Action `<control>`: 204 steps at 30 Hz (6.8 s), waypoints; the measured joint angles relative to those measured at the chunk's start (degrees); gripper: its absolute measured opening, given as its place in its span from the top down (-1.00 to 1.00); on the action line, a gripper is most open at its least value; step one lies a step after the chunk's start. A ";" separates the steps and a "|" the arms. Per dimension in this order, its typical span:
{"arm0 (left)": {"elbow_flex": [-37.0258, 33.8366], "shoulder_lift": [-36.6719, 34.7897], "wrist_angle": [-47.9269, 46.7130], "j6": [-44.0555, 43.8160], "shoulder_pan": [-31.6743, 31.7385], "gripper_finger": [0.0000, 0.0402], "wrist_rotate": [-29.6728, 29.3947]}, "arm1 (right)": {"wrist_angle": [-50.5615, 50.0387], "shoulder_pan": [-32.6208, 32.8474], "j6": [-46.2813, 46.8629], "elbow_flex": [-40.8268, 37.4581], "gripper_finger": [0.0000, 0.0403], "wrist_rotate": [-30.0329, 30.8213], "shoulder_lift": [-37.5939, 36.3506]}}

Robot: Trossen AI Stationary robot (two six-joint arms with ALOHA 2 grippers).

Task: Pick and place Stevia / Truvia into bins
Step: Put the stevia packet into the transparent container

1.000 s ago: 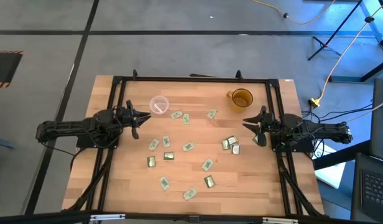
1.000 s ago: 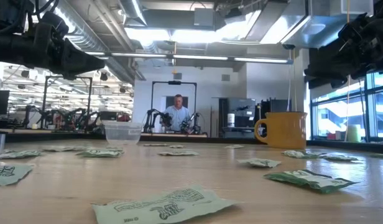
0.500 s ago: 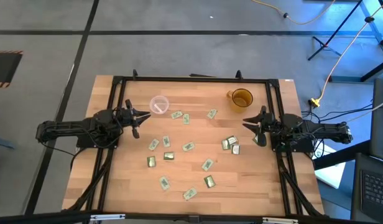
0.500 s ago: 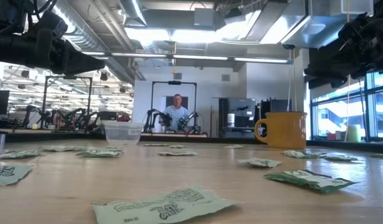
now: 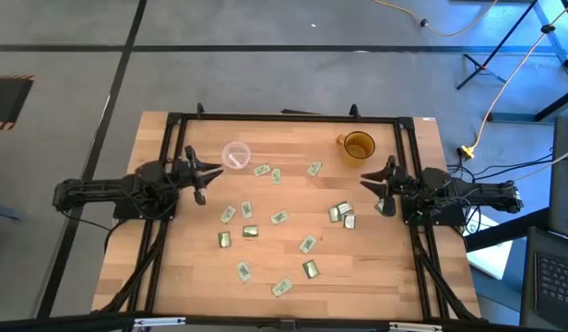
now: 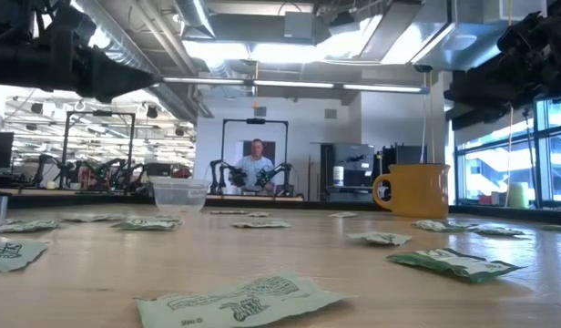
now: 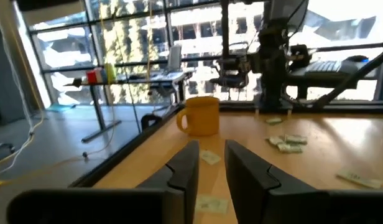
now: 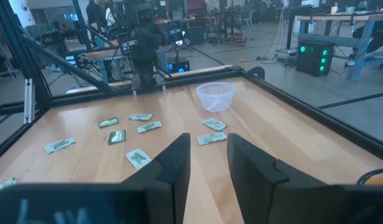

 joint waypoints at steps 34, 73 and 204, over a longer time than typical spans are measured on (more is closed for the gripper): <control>38.18 75.76 -26.52 -7.20 0.00 0.44 16.39 | 2.66 0.00 -3.04 0.00 0.45 -0.05 0.02; 39.33 83.05 -30.23 -10.50 -4.46 0.98 14.12 | 2.55 0.00 -3.06 0.00 0.45 -0.07 0.02; 71.26 102.84 -50.87 2.07 11.99 0.99 6.39 | 2.55 0.02 -2.89 0.00 0.45 -0.09 0.02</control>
